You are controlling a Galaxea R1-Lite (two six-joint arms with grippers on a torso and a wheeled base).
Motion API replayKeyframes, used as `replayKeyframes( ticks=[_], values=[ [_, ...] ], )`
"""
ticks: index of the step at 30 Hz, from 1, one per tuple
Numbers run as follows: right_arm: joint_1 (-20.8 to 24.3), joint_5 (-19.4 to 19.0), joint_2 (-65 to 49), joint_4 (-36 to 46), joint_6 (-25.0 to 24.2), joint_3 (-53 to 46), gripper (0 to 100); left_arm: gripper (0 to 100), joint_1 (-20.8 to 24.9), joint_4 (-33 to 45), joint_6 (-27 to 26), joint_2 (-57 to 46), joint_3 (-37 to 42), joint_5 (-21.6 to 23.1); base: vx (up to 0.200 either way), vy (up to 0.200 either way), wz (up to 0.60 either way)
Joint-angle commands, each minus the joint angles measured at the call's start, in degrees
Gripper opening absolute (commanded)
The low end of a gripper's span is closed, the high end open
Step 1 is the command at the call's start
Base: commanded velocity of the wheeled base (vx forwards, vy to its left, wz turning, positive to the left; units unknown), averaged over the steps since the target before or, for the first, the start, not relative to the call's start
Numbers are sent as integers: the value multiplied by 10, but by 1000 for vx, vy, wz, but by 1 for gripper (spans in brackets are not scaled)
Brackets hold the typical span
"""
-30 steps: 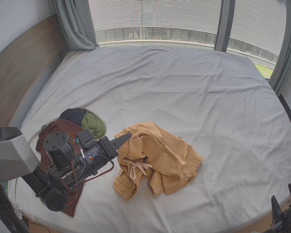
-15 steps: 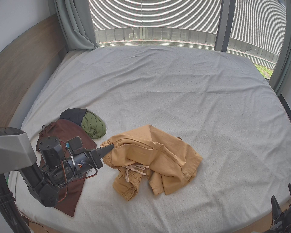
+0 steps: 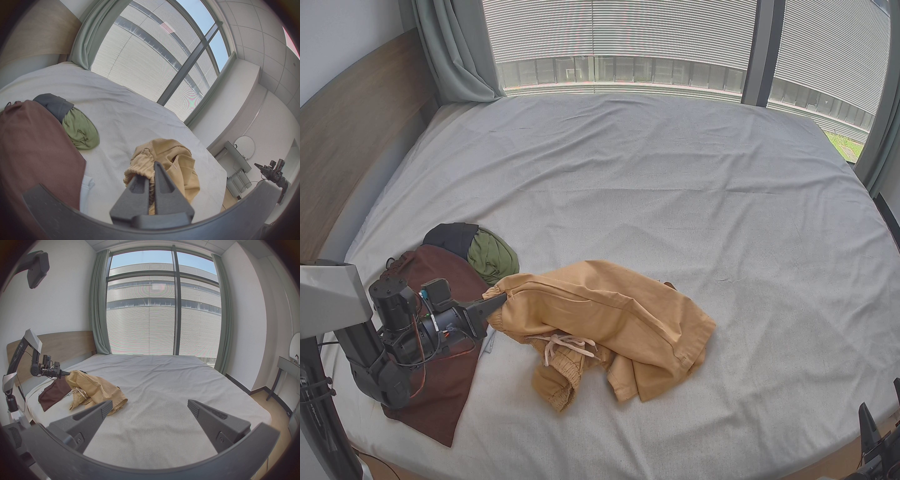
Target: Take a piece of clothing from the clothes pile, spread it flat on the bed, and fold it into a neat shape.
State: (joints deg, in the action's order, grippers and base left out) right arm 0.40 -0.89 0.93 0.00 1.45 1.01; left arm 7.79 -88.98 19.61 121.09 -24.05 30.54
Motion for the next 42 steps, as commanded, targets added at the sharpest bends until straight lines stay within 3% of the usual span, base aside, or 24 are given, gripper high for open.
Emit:
replayKeyframes(
  ticks=[1,22,32,42],
  values=[
    [-1,-1,-9,-1,4,-10,100,0,-16,-1,1,6,-18,1,0,0,0],
    [0,-8,-9,-11,0,-9,100,0,-21,-1,3,25,-50,2,0,0,0],
    [-12,-61,81,-33,-1,84,100,0,-11,-1,4,13,-50,3,0,0,0],
    [-4,-140,283,-41,-14,151,100,0,-12,-1,2,8,-52,5,0,0,0]
  ],
)
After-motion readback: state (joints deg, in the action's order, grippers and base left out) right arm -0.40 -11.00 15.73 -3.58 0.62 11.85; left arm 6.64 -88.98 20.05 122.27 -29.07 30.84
